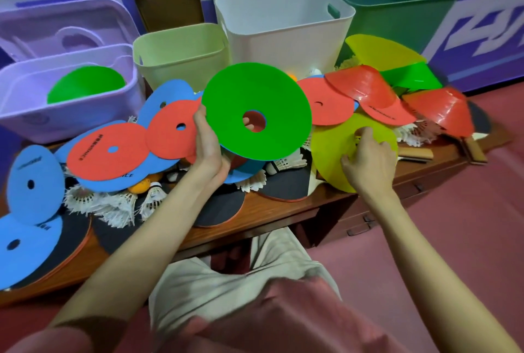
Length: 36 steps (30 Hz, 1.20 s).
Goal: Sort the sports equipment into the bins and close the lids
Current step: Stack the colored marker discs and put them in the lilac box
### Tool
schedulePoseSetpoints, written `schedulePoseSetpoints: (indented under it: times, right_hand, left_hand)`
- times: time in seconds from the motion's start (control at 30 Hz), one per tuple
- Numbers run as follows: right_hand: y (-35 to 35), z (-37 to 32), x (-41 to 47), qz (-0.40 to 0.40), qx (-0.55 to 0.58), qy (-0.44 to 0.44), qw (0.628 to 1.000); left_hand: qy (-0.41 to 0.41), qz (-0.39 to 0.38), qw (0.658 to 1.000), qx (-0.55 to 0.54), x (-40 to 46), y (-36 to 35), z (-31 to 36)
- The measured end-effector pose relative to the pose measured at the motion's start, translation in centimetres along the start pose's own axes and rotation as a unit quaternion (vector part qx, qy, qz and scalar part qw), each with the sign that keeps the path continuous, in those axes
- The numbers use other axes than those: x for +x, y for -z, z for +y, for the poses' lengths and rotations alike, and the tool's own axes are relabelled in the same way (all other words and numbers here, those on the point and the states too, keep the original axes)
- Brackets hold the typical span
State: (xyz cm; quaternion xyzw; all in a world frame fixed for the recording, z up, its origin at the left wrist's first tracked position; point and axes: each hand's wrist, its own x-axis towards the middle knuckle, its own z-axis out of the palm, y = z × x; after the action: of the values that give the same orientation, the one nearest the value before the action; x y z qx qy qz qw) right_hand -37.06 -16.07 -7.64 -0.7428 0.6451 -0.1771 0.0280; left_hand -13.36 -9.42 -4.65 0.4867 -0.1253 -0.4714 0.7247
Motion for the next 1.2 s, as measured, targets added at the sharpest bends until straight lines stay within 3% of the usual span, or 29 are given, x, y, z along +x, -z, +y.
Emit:
schedulePoseSetpoints:
  times: [0.27,0.4,0.47,0.6,0.7,0.87,0.93,0.97,1.03,1.13,1.2]
  right_hand:
    - [4.3,-2.2,-0.8,0.033,-0.019,0.008,0.999]
    - [8.3,-3.9,-0.7,-0.041,0.065,0.046,0.996]
    - [9.5,-5.0,-0.2,-0.042,0.152,0.083,0.984]
    - [9.1,-7.5,1.4,-0.023,0.369,0.120,0.921]
    - [8.8,-9.4,3.3,-0.023,0.542,0.133,0.829]
    - [7.3,-11.4,6.0,-0.124,0.685,0.015,0.717]
    - [6.2,-11.8,6.6,-0.147,0.705,-0.002,0.694]
    - [5.7,-11.8,6.9,-0.148,0.693,-0.017,0.706]
    - [4.6,-11.4,7.4,-0.109,0.622,-0.030,0.775]
    - [2.1,-9.7,8.6,0.021,0.463,0.056,0.884]
    - [0.6,-8.6,9.7,0.081,0.372,0.075,0.922]
  left_hand:
    - [-0.038,0.042,0.998,-0.011,0.2,0.0,1.0]
    - [-0.072,0.047,0.996,-0.014,0.9,-0.1,1.5]
    - [-0.088,0.052,0.995,-0.015,1.1,-0.3,1.7]
    - [-0.097,0.062,0.993,-0.012,1.5,-0.7,2.1]
    - [-0.095,0.063,0.993,0.017,2.1,-0.7,2.4]
    - [-0.101,0.055,0.993,0.042,3.0,-1.0,2.4]
    - [-0.099,0.045,0.993,0.053,3.2,-1.2,2.3]
    - [-0.095,0.038,0.993,0.057,3.3,-1.4,2.2]
    - [-0.079,0.023,0.995,0.050,3.5,-1.8,2.2]
    - [-0.049,-0.011,0.999,0.022,3.8,-2.9,1.9]
    - [-0.019,-0.018,1.000,0.010,4.1,-3.8,1.5]
